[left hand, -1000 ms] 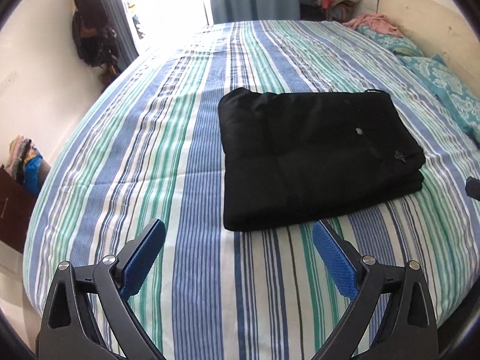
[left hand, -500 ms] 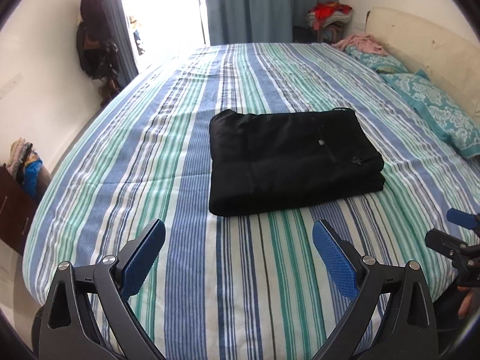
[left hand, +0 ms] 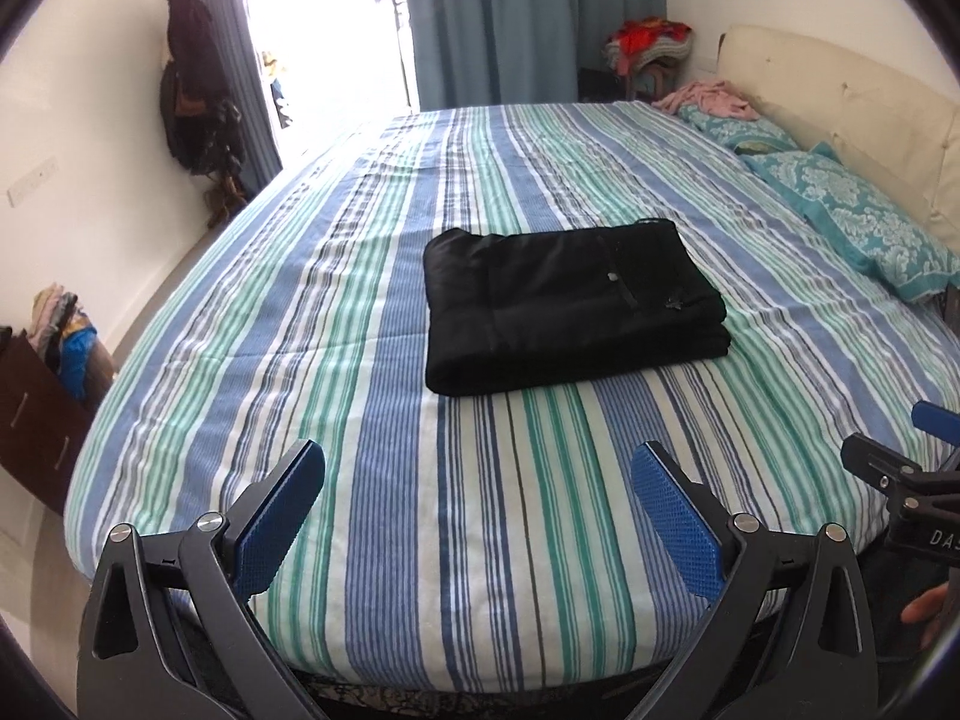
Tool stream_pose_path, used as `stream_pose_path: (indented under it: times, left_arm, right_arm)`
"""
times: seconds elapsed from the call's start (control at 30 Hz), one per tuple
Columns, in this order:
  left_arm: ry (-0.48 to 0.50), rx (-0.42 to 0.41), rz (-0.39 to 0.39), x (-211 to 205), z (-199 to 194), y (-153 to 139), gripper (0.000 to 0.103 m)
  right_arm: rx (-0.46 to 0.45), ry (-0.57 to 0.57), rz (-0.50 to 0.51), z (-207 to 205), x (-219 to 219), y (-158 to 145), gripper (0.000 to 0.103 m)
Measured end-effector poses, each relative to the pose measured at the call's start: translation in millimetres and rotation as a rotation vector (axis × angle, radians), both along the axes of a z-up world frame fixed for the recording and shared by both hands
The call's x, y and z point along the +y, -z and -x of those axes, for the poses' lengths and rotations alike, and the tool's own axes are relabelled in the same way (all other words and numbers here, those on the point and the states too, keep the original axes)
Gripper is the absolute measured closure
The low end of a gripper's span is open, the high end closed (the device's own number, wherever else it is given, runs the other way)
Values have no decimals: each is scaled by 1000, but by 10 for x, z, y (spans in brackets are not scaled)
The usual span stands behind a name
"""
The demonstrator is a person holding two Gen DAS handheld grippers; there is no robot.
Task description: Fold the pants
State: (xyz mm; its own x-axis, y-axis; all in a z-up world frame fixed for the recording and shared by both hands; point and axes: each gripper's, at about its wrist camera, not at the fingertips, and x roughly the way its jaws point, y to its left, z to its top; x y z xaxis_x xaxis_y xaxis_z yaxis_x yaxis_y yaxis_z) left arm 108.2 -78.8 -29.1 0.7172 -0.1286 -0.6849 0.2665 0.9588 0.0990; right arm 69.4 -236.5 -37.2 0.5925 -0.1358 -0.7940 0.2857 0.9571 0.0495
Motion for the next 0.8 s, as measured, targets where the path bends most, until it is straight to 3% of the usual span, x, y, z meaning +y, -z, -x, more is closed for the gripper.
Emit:
stream_pose_path:
  times: [0.37,0.53,0.7,0.8]
  left_arm:
    - [23,-11,97,117,161,-396,0]
    - [36,-29,72,104,219,-480,0]
    - [6,-27,87,115,242,-589,0]
    - [-92,-57,2,102,259,-608,0]
  right_arm:
    - [-95,-45,59,258,249,-672,0]
    - [-137,-53,104,318,350,-894,0]
    - [-141,-58,118,333,412,-932,0]
    - [-145,-55,129,352,440,-955,0]
